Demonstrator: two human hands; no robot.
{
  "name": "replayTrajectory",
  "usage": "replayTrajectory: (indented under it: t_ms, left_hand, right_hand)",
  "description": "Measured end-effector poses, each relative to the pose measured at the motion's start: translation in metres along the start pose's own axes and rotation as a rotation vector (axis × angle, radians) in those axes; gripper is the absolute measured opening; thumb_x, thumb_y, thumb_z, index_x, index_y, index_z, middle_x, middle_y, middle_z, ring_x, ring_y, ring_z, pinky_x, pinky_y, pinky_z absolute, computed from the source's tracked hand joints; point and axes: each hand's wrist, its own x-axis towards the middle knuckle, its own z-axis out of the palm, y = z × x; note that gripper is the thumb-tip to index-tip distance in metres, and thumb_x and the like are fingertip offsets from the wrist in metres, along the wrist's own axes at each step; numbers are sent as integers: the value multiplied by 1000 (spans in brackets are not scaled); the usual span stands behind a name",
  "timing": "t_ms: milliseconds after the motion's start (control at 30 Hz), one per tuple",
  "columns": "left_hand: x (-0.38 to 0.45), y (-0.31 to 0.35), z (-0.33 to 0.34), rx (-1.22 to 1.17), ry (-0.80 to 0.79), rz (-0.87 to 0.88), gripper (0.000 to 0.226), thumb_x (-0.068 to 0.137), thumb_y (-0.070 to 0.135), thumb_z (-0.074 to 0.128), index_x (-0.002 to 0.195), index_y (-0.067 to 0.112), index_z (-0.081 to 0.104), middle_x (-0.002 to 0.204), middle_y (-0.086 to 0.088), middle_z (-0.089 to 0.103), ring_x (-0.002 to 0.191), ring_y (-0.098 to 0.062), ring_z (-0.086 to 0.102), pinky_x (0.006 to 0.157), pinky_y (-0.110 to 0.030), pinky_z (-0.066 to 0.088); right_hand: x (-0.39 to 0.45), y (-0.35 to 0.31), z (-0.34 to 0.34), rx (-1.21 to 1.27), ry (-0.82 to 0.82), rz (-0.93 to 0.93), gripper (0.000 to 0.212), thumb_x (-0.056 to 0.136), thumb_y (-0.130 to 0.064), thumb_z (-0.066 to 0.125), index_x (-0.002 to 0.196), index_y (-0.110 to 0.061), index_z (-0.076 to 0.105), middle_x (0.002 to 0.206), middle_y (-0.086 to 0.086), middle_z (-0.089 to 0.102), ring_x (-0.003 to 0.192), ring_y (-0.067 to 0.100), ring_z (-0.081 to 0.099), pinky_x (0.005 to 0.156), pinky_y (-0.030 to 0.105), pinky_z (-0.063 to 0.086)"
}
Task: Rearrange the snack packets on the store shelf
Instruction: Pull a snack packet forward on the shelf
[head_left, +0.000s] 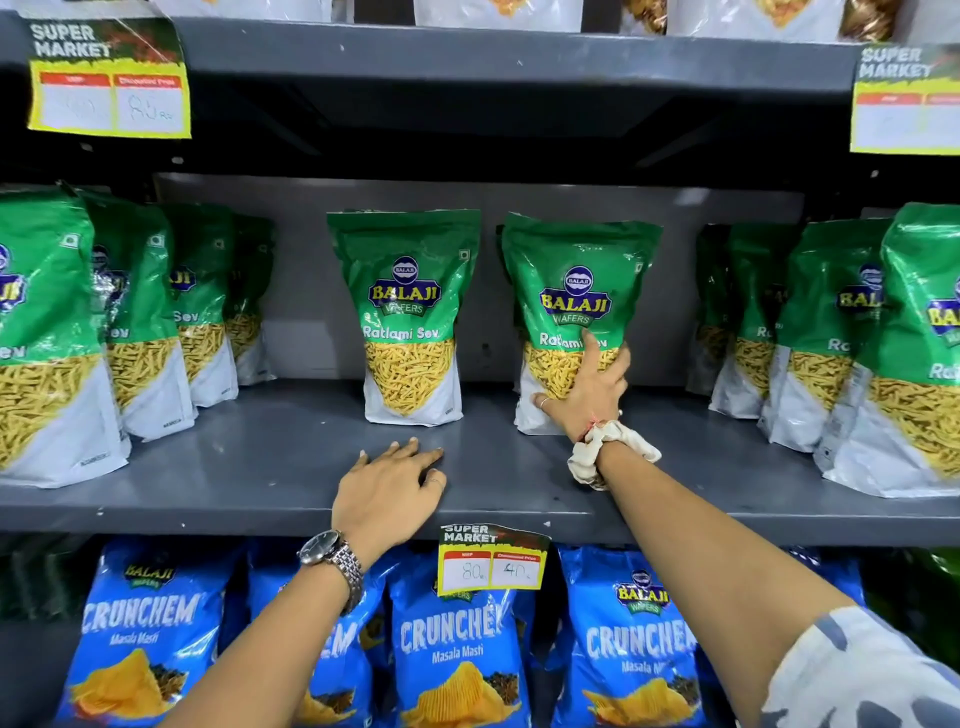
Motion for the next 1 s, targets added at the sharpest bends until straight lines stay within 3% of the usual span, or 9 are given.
replayTrajectory:
  t_ms: [500, 700, 833, 1000]
  left_hand:
    - [0, 1, -6, 26, -89, 2, 48, 97, 38, 27, 144, 34, 34, 159, 3, 24, 146, -17, 22, 121, -46, 14]
    - [-3, 4, -10, 29, -112, 9, 48, 97, 36, 25, 144, 35, 34, 159, 3, 23, 146, -19, 22, 121, -46, 14]
    - [-4, 4, -11, 30, -114, 9, 48, 96, 36, 26, 144, 35, 34, 159, 2, 23, 146, -19, 22, 121, -46, 14]
    - [-3, 3, -11, 33, -112, 13, 48, 97, 37, 26, 144, 34, 35, 159, 2, 24, 146, -19, 23, 121, -47, 14]
  right_hand:
    - [-52, 11, -70, 119, -61, -73, 109, 56, -41, 89, 144, -35, 24, 151, 15, 9, 134, 41, 28, 107, 50, 34]
    - [-63, 12, -84, 143, -64, -107, 103, 58, -41, 87, 142, -30, 31, 144, 18, 21, 131, 41, 32, 111, 47, 34]
    - [-69, 11, -90, 108, -59, -108, 103, 57, -46, 86, 142, -33, 30, 143, 17, 22, 128, 41, 39, 106, 48, 40]
    - [-77, 4, -98, -47, -37, -76, 104, 56, -58, 82, 142, -40, 26, 145, 13, 24, 125, 38, 44, 87, 49, 50]
